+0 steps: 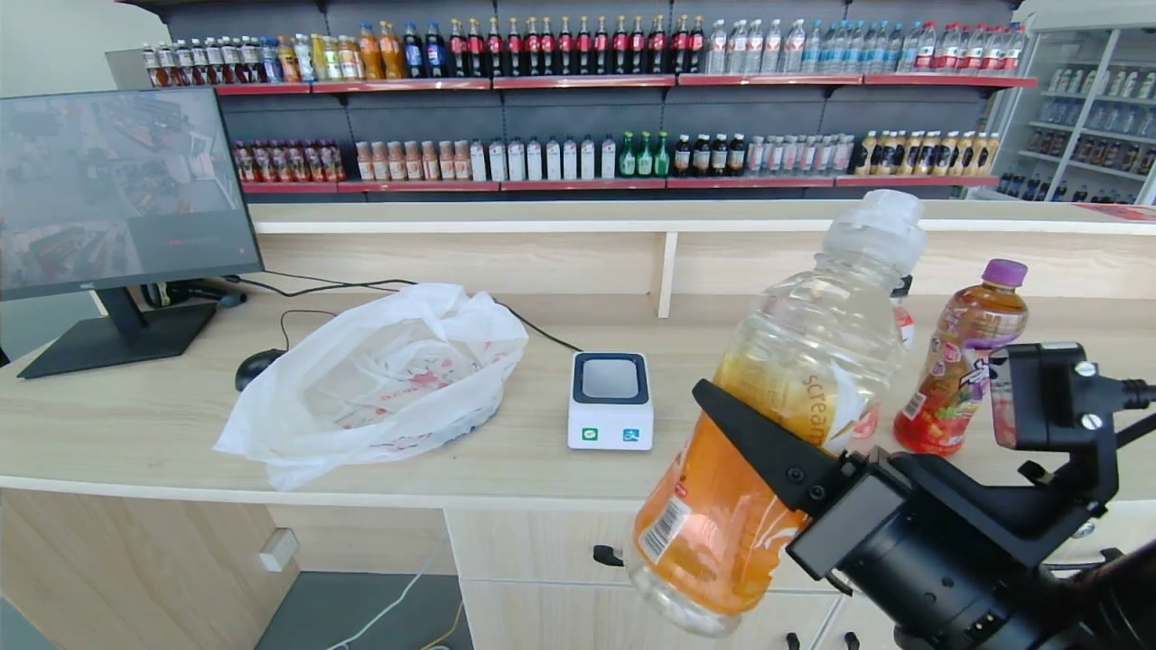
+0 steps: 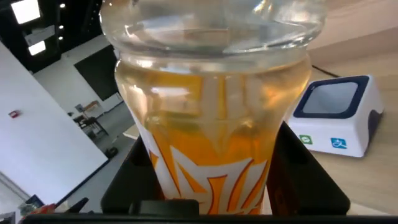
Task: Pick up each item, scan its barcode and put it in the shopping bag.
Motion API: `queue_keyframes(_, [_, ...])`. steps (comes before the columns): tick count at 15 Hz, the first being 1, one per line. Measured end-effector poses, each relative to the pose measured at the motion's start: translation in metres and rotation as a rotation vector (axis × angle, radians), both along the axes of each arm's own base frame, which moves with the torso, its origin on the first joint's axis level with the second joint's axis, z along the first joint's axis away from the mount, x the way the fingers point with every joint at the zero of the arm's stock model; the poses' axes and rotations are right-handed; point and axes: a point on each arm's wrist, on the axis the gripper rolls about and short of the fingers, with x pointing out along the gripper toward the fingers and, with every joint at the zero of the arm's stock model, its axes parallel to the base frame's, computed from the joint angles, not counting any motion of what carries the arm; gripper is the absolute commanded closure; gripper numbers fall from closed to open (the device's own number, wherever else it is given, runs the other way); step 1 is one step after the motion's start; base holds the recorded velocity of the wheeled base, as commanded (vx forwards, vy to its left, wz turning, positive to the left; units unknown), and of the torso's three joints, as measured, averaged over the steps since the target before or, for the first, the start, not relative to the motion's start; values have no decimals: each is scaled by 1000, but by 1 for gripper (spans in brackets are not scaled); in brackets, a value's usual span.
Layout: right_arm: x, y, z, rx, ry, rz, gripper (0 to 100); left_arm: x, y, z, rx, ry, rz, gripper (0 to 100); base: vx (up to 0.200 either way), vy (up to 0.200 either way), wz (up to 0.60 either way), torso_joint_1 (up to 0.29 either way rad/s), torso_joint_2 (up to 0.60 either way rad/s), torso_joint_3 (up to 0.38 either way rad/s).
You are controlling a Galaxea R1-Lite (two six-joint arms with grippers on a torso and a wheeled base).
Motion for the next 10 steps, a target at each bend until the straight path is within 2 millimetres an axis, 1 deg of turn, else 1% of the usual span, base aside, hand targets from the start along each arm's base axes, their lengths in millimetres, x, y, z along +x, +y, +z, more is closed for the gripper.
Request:
queue_keyframes(4, [8,-12,-10,-194,-81,-111,100,0,0,0,0,0,0,0,0,0,0,0,0,0])
queue_keyframes(6, [7,-16,-17,-269,-35,-147,100,0,0,0,0,0,0,0,0,0,0,0,0,0])
queue_keyframes(8, [7,-19,-14,-315,-36,-203,100,0,0,0,0,0,0,0,0,0,0,0,0,0])
queue_keyframes(9, [7,-20,-11,-379,-56,-245,100,0,0,0,0,0,0,0,0,0,0,0,0,0])
queue_keyframes(10, [7,-21,-7,-398,-78,-273,100,0,0,0,0,0,0,0,0,0,0,0,0,0])
